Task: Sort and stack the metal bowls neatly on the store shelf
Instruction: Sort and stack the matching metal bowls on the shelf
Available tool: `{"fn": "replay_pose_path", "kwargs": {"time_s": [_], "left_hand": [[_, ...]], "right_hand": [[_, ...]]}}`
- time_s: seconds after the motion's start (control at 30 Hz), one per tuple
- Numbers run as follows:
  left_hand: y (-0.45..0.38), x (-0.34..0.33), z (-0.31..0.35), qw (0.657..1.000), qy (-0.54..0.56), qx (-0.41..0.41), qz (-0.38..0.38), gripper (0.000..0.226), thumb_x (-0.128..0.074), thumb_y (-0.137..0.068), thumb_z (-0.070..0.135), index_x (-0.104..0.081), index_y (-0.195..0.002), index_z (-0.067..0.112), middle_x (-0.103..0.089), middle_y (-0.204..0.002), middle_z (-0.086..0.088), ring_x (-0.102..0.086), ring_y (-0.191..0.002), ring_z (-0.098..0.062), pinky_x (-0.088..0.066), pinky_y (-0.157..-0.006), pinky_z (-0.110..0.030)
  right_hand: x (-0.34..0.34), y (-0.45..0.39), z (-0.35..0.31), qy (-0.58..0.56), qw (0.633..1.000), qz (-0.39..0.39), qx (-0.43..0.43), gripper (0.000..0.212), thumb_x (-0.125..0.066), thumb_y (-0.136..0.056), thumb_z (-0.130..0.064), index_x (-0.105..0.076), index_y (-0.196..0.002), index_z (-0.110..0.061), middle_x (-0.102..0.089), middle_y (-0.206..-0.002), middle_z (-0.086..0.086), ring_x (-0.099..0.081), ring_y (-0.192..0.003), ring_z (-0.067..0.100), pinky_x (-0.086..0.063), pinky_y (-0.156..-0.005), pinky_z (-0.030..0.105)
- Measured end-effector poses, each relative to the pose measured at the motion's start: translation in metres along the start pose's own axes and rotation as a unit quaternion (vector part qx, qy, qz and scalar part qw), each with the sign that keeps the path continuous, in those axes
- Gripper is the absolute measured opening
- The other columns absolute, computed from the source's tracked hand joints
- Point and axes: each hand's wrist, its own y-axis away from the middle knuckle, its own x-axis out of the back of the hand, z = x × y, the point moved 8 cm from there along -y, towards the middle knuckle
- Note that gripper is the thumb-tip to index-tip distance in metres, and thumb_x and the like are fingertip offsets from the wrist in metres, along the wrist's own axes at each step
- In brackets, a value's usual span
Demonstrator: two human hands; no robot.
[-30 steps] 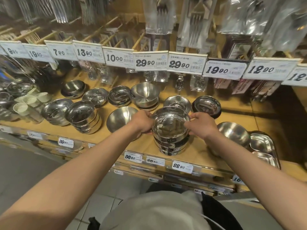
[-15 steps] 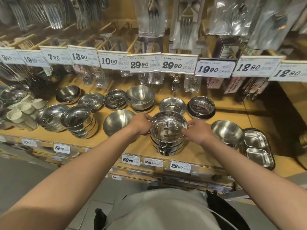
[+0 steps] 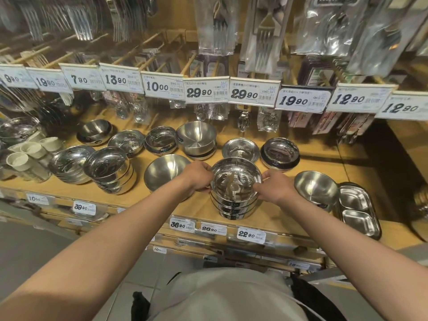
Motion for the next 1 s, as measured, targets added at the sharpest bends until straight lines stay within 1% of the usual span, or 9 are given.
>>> {"fn": "replay_pose_path", "kwargs": {"time_s": [0.13,0.23,0.43,0.5,0.63,0.73,0.83,0.93,1.0], "left_hand": [[0.002,-0.001,-0.004,1.000,0.015,0.007,-0.006,0.015,-0.062,-0.098,0.020,-0.069,-0.098,0.006,-0.069,-0.087,-0.011,-0.063,-0.068,-0.016,-0.060,-0.058,-0.023],[0.003,0.001,-0.007,0.999,0.036,0.008,-0.005,0.013,-0.061,-0.098,0.017,-0.069,-0.094,0.008,-0.069,-0.086,-0.009,-0.063,-0.070,-0.014,-0.057,-0.054,-0.021],[0.011,0.028,0.001,0.997,0.039,-0.031,0.052,0.011,-0.060,-0.094,0.022,-0.068,-0.095,0.014,-0.071,-0.084,-0.008,-0.067,-0.081,-0.028,-0.058,-0.091,-0.050],[0.019,0.036,0.012,0.997,0.021,-0.047,0.063,0.014,-0.061,-0.093,0.025,-0.069,-0.102,0.017,-0.074,-0.097,-0.007,-0.070,-0.099,-0.031,-0.055,-0.098,-0.053],[0.033,0.035,0.044,0.995,0.007,-0.078,0.066,0.007,-0.061,-0.097,0.021,-0.068,-0.098,0.022,-0.073,-0.099,-0.007,-0.069,-0.102,-0.033,-0.055,-0.097,-0.053],[0.041,0.014,0.075,0.994,-0.009,-0.099,0.054,0.010,-0.058,-0.100,0.019,-0.067,-0.103,0.023,-0.071,-0.099,-0.001,-0.068,-0.100,-0.026,-0.057,-0.095,-0.046],[0.046,-0.029,0.105,0.993,-0.001,-0.115,0.009,0.013,-0.054,-0.101,0.015,-0.067,-0.102,0.018,-0.074,-0.101,-0.011,-0.069,-0.091,-0.026,-0.058,-0.084,-0.040],[0.041,-0.092,0.119,0.993,0.029,-0.095,-0.063,0.017,-0.052,-0.103,0.019,-0.068,-0.102,0.012,-0.072,-0.106,-0.016,-0.070,-0.101,-0.033,-0.055,-0.098,-0.052],[0.032,-0.135,0.114,0.993,0.035,-0.068,-0.095,0.020,-0.048,-0.106,0.027,-0.064,-0.097,0.020,-0.069,-0.108,-0.011,-0.066,-0.104,-0.030,-0.054,-0.100,-0.049]], "right_hand": [[-0.001,-0.001,0.000,0.005,1.000,-0.003,-0.001,0.020,-0.070,-0.080,-0.026,-0.061,-0.095,-0.017,-0.073,-0.089,0.006,-0.073,-0.086,0.026,-0.061,-0.080,0.048],[0.006,-0.001,0.000,-0.006,1.000,0.002,-0.005,0.018,-0.066,-0.083,-0.034,-0.063,-0.095,-0.022,-0.074,-0.084,0.003,-0.072,-0.082,0.022,-0.061,-0.081,0.043],[0.071,0.020,0.018,-0.151,0.986,0.068,0.012,0.011,-0.060,-0.090,-0.026,-0.069,-0.091,-0.021,-0.072,-0.083,0.000,-0.069,-0.081,0.019,-0.060,-0.070,0.033],[0.101,0.029,0.030,-0.193,0.976,0.105,0.005,0.011,-0.059,-0.094,-0.024,-0.069,-0.096,-0.024,-0.073,-0.093,0.001,-0.070,-0.088,0.018,-0.056,-0.066,0.027],[0.134,0.035,0.058,-0.231,0.965,0.127,-0.016,0.012,-0.058,-0.098,-0.019,-0.068,-0.104,-0.017,-0.070,-0.105,0.010,-0.068,-0.098,0.026,-0.060,-0.083,0.042],[0.146,0.035,0.078,-0.238,0.959,0.154,-0.028,0.014,-0.056,-0.099,-0.019,-0.068,-0.105,-0.013,-0.069,-0.106,0.011,-0.065,-0.097,0.027,-0.056,-0.087,0.044],[0.157,0.025,0.103,-0.226,0.957,0.175,-0.050,0.019,-0.056,-0.098,-0.025,-0.069,-0.109,-0.016,-0.069,-0.105,0.002,-0.063,-0.105,0.024,-0.051,-0.096,0.047],[0.151,0.005,0.124,-0.202,0.967,0.138,-0.066,0.024,-0.051,-0.097,-0.034,-0.068,-0.105,-0.018,-0.068,-0.115,0.008,-0.059,-0.111,0.026,-0.047,-0.092,0.041],[0.140,-0.006,0.136,-0.194,0.972,0.102,-0.082,0.032,-0.045,-0.100,-0.040,-0.064,-0.112,-0.018,-0.062,-0.131,0.016,-0.055,-0.121,0.032,-0.044,-0.103,0.045]]}}
